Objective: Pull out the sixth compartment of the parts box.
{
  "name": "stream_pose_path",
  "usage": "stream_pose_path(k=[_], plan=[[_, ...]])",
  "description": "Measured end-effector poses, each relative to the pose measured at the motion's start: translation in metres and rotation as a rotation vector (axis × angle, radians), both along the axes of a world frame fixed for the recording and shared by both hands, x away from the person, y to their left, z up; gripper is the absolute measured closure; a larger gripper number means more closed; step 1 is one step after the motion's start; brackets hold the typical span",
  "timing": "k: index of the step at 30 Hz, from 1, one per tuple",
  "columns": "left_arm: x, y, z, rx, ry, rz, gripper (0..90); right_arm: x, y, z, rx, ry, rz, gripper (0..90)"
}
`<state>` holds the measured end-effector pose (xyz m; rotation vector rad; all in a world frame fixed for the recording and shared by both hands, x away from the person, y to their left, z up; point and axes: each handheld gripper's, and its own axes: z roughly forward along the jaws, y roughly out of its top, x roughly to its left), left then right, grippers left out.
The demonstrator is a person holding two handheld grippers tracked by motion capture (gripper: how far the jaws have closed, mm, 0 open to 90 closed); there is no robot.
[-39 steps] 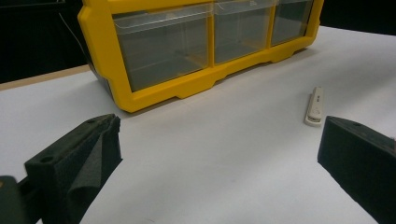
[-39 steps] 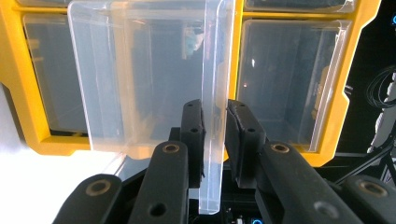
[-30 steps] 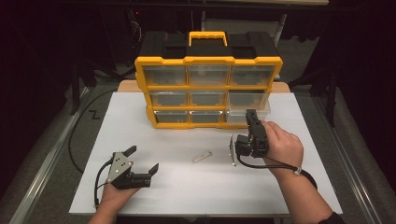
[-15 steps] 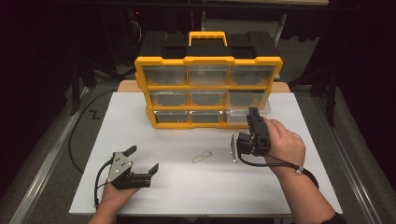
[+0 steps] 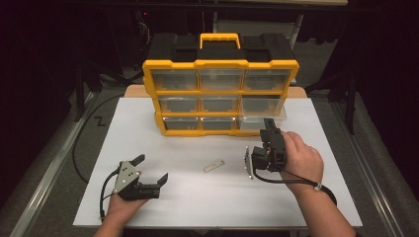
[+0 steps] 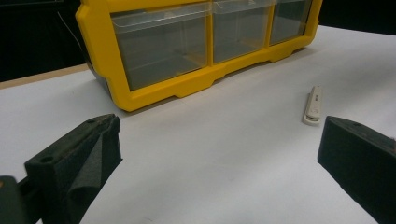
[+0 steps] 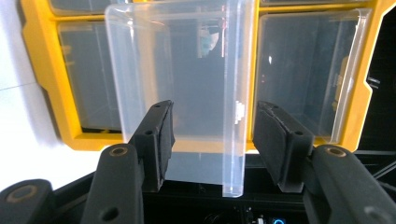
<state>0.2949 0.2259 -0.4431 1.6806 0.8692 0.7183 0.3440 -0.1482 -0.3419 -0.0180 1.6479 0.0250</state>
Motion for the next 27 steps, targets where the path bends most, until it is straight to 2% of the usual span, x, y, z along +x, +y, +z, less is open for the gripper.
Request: stream_pose_path(k=[7,27], plan=[[0.0,0.0,0.0,0.004,0.0,-0.002,0.3,-0.004,0.0,-0.013,-0.001,0.031,0.019,43.9],[-0.001,-0.001,0.0,0.004,0.0,-0.007,0.4,-0.01,0.001,-0.071,0.012,0.152,0.013,35.0]])
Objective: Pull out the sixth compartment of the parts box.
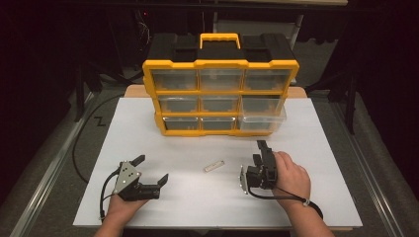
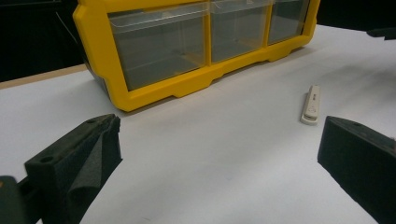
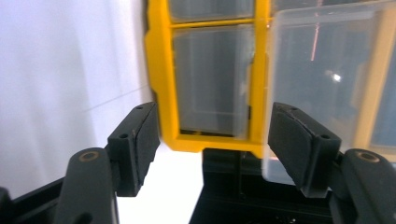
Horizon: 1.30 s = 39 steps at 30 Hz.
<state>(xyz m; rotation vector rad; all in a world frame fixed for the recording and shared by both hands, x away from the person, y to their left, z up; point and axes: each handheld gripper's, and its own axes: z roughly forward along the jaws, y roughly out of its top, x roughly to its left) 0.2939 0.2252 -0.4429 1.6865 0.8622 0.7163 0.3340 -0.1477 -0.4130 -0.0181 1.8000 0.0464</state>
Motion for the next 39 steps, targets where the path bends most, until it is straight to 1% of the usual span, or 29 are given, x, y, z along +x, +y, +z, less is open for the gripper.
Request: stream_pose_path(k=[5,7,9,10,11,12,13,14,15,16,19,20,21,22,24,25,26,30,32,33,34,35,36,37,38,39], plan=[[0.0,0.0,0.0,-0.004,-0.002,-0.001,0.4,-0.001,-0.002,-0.014,-0.004,0.025,-0.001,32.1],[0.0,0.0,0.0,-0.002,-0.001,-0.003,0.4,-0.002,-0.003,-0.018,-0.009,0.048,-0.018,31.2],[0.0,-0.001,0.0,0.009,-0.003,-0.005,0.3,-0.001,-0.006,-0.022,0.009,0.043,-0.017,30.2],[0.0,-0.001,0.0,0.012,-0.003,-0.007,0.4,-0.002,-0.007,-0.023,0.01,0.057,-0.029,29.7],[0.0,-0.001,0.0,0.012,-0.003,-0.007,0.4,-0.003,-0.009,-0.026,0.014,0.05,-0.025,29.3],[0.0,-0.001,0.0,0.012,-0.003,-0.007,0.4,-0.004,-0.01,-0.028,0.013,0.057,-0.031,29.0],[0.0,-0.001,0.0,0.013,-0.003,-0.008,0.4,-0.004,-0.011,-0.032,0.013,0.051,-0.014,28.1],[0.0,-0.001,0.0,0.014,-0.005,-0.007,0.3,-0.006,-0.012,-0.033,0.01,0.068,-0.028,27.6],[0.0,0.0,0.0,0.013,-0.004,-0.004,0.3,-0.006,-0.013,-0.035,0.013,0.07,-0.027,27.0],[0.001,0.0,0.0,0.013,-0.001,-0.002,0.4,-0.006,-0.013,-0.035,0.007,0.076,-0.022,26.6],[0.0,0.001,0.0,0.003,-0.001,0.008,0.4,-0.007,-0.014,-0.034,0.014,0.096,-0.021,24.4],[0.0,0.001,0.001,0.002,-0.002,0.009,0.4,-0.007,-0.013,-0.033,0.01,0.086,-0.012,23.5],[-0.001,0.002,0.001,0.0,-0.003,0.011,0.4,-0.007,-0.013,-0.032,0.013,0.087,-0.011,22.7],[-0.001,0.002,0.001,-0.001,-0.003,0.012,0.4,-0.007,-0.012,-0.031,0.008,0.078,0.005,21.2],[-0.001,0.002,0.002,-0.006,0.0,0.015,0.3,-0.008,-0.011,-0.031,0.004,0.085,-0.003,17.9],[-0.001,0.002,0.002,-0.007,0.001,0.017,0.4,-0.007,-0.011,-0.031,0.011,0.093,-0.005,16.4],[-0.001,0.002,0.002,-0.008,0.002,0.019,0.4,-0.007,-0.011,-0.031,0.013,0.091,-0.007,16.0],[-0.002,0.002,0.002,-0.009,0.006,0.02,0.3,-0.007,-0.01,-0.032,0.015,0.079,-0.004,7.8],[-0.002,0.002,0.002,-0.009,0.008,0.02,0.4,-0.006,-0.01,-0.033,0.016,0.079,-0.001,1.5],[-0.002,0.001,0.002,-0.009,0.01,0.02,0.3,-0.006,-0.01,-0.032,0.008,0.084,-0.01,0.7],[-0.002,0.001,0.002,-0.008,0.011,0.02,0.4,-0.006,-0.01,-0.033,0.013,0.072,-0.008,0.7],[-0.002,0.001,0.002,-0.008,0.012,0.02,0.4,-0.006,-0.01,-0.033,0.03,0.07,-0.016,0.7],[-0.002,0.001,0.002,-0.009,0.013,0.019,0.4,-0.005,-0.01,-0.032,0.023,0.044,0.002,0.7],[-0.002,0.001,0.002,-0.011,0.014,0.02,0.3,-0.005,-0.009,-0.031,0.021,0.036,0.004,0.7],[-0.002,0.001,0.002,-0.015,0.015,0.022,0.4,-0.005,-0.009,-0.031,0.037,0.039,-0.002,0.7],[-0.002,0.001,0.002,-0.019,0.015,0.027,0.4,-0.005,-0.009,-0.03,0.041,0.046,-0.003,0.7]])
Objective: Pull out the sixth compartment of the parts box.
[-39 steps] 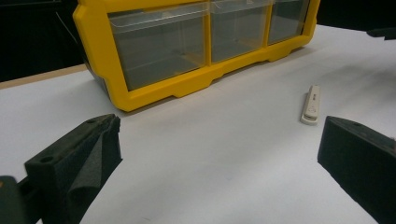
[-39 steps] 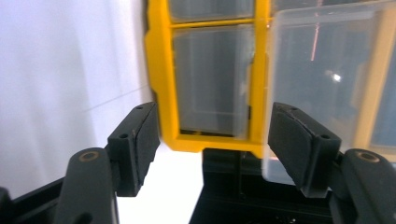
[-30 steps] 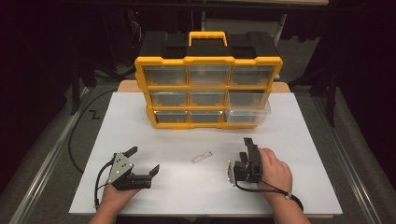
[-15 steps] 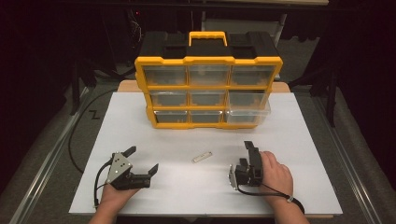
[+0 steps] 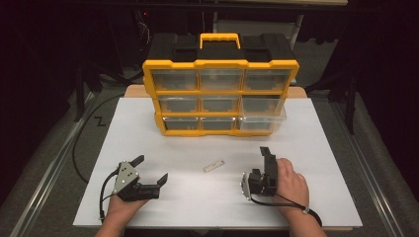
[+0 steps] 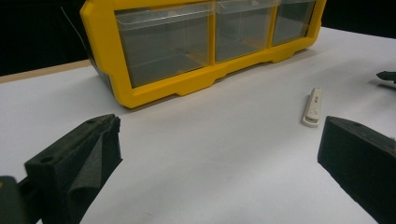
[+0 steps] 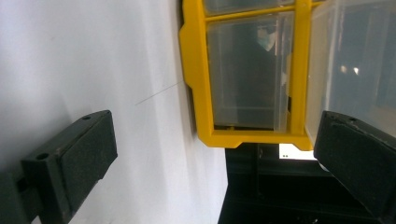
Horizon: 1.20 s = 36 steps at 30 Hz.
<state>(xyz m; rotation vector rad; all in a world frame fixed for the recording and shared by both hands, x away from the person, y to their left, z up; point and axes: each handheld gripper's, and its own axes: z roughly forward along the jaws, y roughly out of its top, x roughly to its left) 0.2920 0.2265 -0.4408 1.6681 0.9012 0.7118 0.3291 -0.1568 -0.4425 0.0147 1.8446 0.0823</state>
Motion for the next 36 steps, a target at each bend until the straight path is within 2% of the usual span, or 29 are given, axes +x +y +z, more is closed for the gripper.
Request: stream_pose_path(k=[2,6,12,18,22,24,26,27,28,29,31,33,34,35,36], plan=[[0.0,0.001,0.001,-0.008,0.002,0.005,0.4,-0.001,0.0,0.001,0.035,0.003,-0.012,0.7],[0.0,0.003,0.001,-0.014,0.012,0.007,0.4,0.0,0.001,0.003,0.075,0.006,-0.013,0.7],[-0.001,0.001,0.0,0.004,0.004,0.007,0.4,0.003,-0.002,0.005,0.175,0.047,-0.02,0.7],[0.0,0.002,0.0,0.006,0.012,0.017,0.4,0.005,-0.005,0.005,0.286,0.086,-0.055,0.7],[0.0,0.002,0.0,0.0,0.009,0.017,0.4,0.007,-0.009,0.007,0.383,0.13,-0.088,0.7],[0.001,0.003,0.001,-0.003,0.015,0.015,0.4,0.007,-0.012,0.007,0.415,0.133,-0.091,0.7],[0.001,0.003,0.001,-0.002,0.019,0.014,0.4,0.007,-0.013,0.007,0.493,0.15,-0.104,0.7],[0.001,0.003,0.001,-0.001,0.017,0.015,0.4,0.008,-0.015,0.008,0.499,0.158,-0.112,0.7],[0.001,0.002,0.001,-0.002,0.016,0.016,0.4,0.008,-0.015,0.007,0.535,0.165,-0.118,0.7],[0.002,0.002,0.001,-0.002,0.016,0.016,0.4,0.008,-0.016,0.007,0.547,0.173,-0.119,0.7],[0.002,0.002,0.0,-0.001,0.014,0.018,0.4,0.009,-0.019,0.007,0.6,0.199,-0.134,0.7],[0.003,0.002,0.001,0.004,0.025,0.02,0.4,0.01,-0.021,0.008,0.623,0.218,-0.144,0.7],[0.003,0.001,0.001,0.004,0.024,0.021,0.4,0.01,-0.022,0.007,0.657,0.219,-0.163,0.7],[0.003,0.001,0.001,0.005,0.023,0.022,0.4,0.01,-0.023,0.008,0.668,0.225,-0.165,0.7],[0.003,0.001,0.0,0.004,0.024,0.022,0.4,0.01,-0.024,0.009,0.708,0.236,-0.179,0.7]])
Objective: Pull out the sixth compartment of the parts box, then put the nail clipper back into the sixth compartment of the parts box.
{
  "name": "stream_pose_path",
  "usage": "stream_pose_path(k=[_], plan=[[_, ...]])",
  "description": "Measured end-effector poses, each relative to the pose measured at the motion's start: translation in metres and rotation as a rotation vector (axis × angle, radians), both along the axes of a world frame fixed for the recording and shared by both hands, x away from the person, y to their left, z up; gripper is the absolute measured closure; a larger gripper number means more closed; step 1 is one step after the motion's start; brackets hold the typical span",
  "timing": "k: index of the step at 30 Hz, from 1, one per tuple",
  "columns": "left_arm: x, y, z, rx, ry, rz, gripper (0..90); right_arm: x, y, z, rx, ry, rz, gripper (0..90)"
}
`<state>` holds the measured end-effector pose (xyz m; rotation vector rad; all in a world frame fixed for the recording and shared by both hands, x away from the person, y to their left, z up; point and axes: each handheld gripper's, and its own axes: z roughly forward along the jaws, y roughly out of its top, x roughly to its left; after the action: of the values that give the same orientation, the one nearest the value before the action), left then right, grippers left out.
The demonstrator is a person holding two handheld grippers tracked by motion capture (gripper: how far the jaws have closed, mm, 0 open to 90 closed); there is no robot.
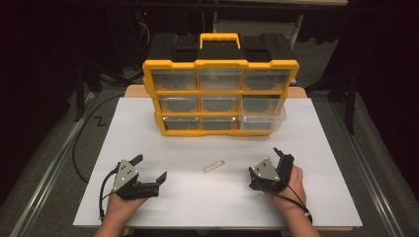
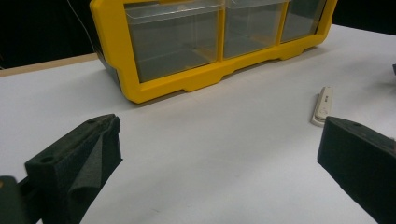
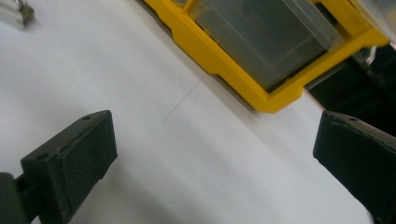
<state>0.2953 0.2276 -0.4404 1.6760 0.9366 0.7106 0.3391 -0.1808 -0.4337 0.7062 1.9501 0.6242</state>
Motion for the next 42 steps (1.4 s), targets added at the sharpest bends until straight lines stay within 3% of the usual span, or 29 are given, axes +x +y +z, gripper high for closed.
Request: stream_pose_path(k=[9,12,15,21,31,42], plan=[[-0.002,-0.001,0.001,-0.005,0.006,-0.002,0.4,0.006,-0.013,0.002,0.291,0.125,-0.022,0.8],[-0.002,-0.003,0.0,0.002,0.007,-0.007,0.6,0.007,-0.016,0.003,0.416,0.179,-0.022,0.8],[-0.002,-0.004,0.001,0.003,0.004,-0.012,0.7,0.009,-0.017,0.003,0.49,0.203,-0.011,0.8],[-0.004,-0.001,0.003,-0.011,-0.004,-0.008,0.7,0.008,-0.014,0.003,0.514,0.205,0.009,0.9],[-0.003,-0.002,0.001,-0.001,-0.003,-0.019,0.7,0.008,-0.014,0.004,0.501,0.216,0.016,2.2],[-0.001,-0.002,0.001,-0.014,0.003,-0.026,0.7,0.005,-0.017,0.004,0.506,0.23,0.031,25.5]])
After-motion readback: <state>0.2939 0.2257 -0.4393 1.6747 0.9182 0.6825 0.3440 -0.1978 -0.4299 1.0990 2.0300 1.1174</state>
